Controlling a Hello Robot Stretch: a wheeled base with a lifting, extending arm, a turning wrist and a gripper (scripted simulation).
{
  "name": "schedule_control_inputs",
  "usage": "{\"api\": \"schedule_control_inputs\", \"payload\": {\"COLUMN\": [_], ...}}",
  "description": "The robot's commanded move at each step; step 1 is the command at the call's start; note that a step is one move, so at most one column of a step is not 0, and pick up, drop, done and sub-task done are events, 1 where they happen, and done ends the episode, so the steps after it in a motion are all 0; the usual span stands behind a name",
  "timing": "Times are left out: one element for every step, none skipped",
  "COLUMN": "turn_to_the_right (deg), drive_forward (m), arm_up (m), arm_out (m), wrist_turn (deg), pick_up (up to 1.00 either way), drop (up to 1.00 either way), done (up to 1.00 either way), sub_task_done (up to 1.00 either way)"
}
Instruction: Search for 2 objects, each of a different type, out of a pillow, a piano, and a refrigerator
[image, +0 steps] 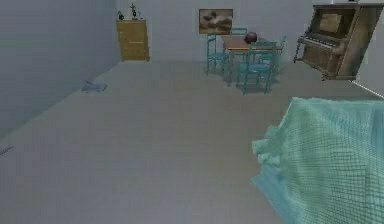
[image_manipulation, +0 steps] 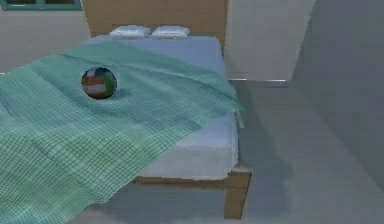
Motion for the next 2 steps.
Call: {"api": "schedule_control_inputs", "payload": {"turn_to_the_right": [0.0, 12.0], "drive_forward": [1.00, 0.00], "arm_up": [0.00, 0.00], "arm_out": [0.00, 0.00], "wrist_turn": [0.0, 0.0], "pick_up": [0.00, 0.00], "drop": [0.00, 0.00], "done": [0.00, 0.00], "sub_task_done": [0.00, 0.00]}}
